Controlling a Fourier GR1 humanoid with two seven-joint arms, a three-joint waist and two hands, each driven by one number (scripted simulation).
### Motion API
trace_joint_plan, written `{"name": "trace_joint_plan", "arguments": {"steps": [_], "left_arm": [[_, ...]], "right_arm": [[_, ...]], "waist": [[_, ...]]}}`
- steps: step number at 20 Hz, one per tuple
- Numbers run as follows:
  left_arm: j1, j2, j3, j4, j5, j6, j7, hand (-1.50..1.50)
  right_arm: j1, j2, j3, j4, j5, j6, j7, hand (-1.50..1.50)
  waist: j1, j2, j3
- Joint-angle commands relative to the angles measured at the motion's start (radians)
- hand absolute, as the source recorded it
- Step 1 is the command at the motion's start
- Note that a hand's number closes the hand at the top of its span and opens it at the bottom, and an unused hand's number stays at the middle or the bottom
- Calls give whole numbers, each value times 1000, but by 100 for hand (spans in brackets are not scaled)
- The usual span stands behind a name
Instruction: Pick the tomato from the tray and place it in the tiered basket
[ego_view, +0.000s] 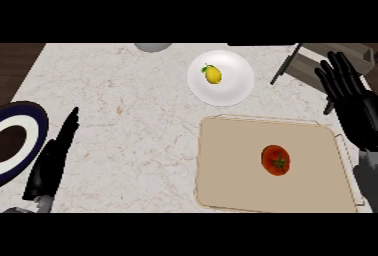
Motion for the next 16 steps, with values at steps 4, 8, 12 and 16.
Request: {"name": "trace_joint_plan", "arguments": {"steps": [4,8,12,16], "left_arm": [[21,-5,42,29,85,-57,-5,0],[56,-51,39,51,137,-65,6,0],[95,-27,108,131,213,-137,-36,0],[102,-30,113,116,224,-141,-35,0]], "right_arm": [[22,119,122,159,-215,385,-70,150],[70,244,138,120,-388,584,-180,150],[153,81,40,235,-47,655,-445,-150],[104,-115,13,180,254,472,-451,-150]], "waist": [[80,30,-21],[59,25,-13],[0,5,-27],[-6,-8,-29]]}}
